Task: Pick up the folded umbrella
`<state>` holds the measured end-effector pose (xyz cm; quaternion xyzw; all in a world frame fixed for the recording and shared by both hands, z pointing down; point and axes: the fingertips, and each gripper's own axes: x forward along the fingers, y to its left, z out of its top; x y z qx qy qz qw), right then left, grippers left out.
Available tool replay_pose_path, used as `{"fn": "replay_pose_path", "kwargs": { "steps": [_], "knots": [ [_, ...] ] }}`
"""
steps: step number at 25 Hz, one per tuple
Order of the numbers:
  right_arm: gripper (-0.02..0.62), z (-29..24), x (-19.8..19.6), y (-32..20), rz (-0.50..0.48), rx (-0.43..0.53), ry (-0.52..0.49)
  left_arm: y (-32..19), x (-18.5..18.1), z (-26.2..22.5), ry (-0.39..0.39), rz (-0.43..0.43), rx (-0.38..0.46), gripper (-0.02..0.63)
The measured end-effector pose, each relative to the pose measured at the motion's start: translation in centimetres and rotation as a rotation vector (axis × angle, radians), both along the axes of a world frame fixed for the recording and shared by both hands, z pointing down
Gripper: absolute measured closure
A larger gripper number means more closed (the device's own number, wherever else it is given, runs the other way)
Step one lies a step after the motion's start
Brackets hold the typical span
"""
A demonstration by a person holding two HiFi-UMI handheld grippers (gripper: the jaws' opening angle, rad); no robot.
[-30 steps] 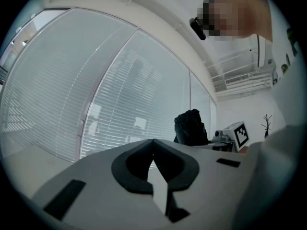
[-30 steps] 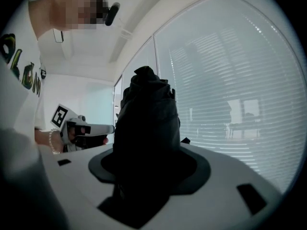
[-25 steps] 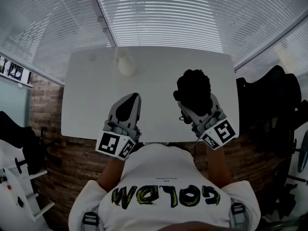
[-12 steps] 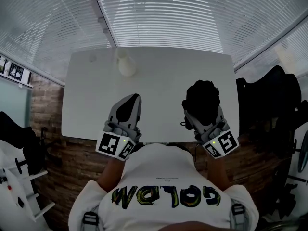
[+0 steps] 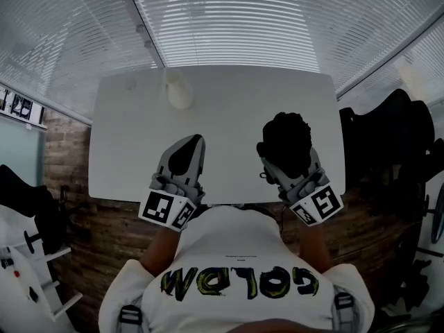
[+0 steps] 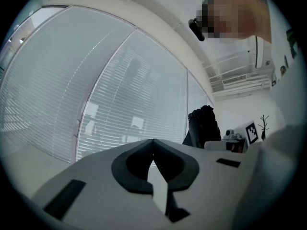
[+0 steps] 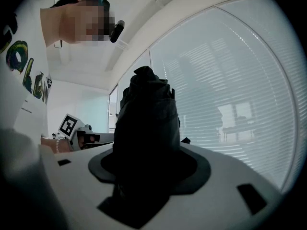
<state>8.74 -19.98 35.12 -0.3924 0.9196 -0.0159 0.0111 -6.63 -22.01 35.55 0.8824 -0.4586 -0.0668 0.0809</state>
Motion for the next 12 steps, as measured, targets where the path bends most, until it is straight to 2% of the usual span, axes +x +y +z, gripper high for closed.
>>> {"fn": "replay_pose_path", "kwargs": {
  "steps": [12],
  "knots": [
    [0.341,-0.46,-0.34,-0.13,-0.012,0.018,0.009,0.12,-0.15,-0.02,-0.002,0.003,0.002,0.597]
  ]
}}
